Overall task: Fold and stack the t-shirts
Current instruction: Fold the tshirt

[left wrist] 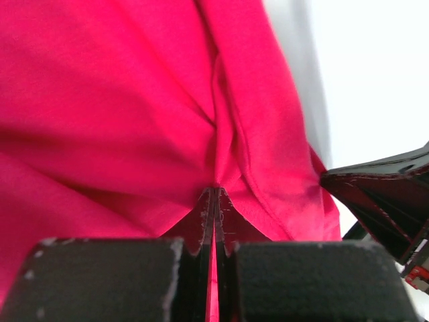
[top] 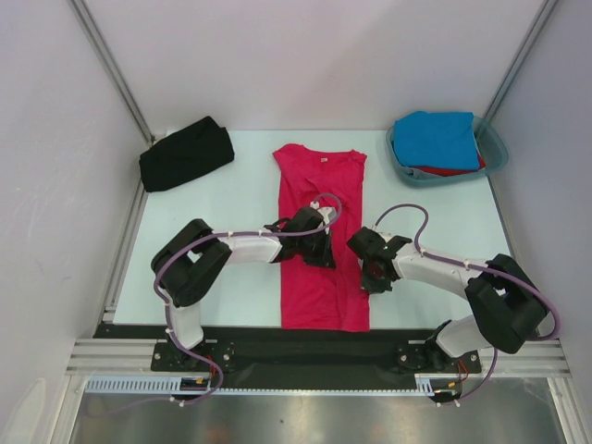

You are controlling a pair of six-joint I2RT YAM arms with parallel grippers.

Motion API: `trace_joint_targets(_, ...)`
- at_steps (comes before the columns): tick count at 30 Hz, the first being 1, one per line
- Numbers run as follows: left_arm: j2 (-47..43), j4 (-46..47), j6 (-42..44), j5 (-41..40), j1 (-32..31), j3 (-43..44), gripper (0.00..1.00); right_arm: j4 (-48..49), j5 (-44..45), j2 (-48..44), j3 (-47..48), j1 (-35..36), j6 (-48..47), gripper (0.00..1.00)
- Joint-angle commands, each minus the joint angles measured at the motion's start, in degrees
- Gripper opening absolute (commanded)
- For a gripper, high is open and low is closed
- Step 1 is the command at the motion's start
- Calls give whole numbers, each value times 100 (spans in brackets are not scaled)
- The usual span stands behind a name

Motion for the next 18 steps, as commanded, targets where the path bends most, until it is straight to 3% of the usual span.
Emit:
trace_joint_targets(1,-237,-178,183,-196,90,96,0,-292,488,218,-84,-19,136,0)
trace_joint_targets(18,-764,-127,262,-197,214,-475,0,-230,515,394,-84,-10,198,0)
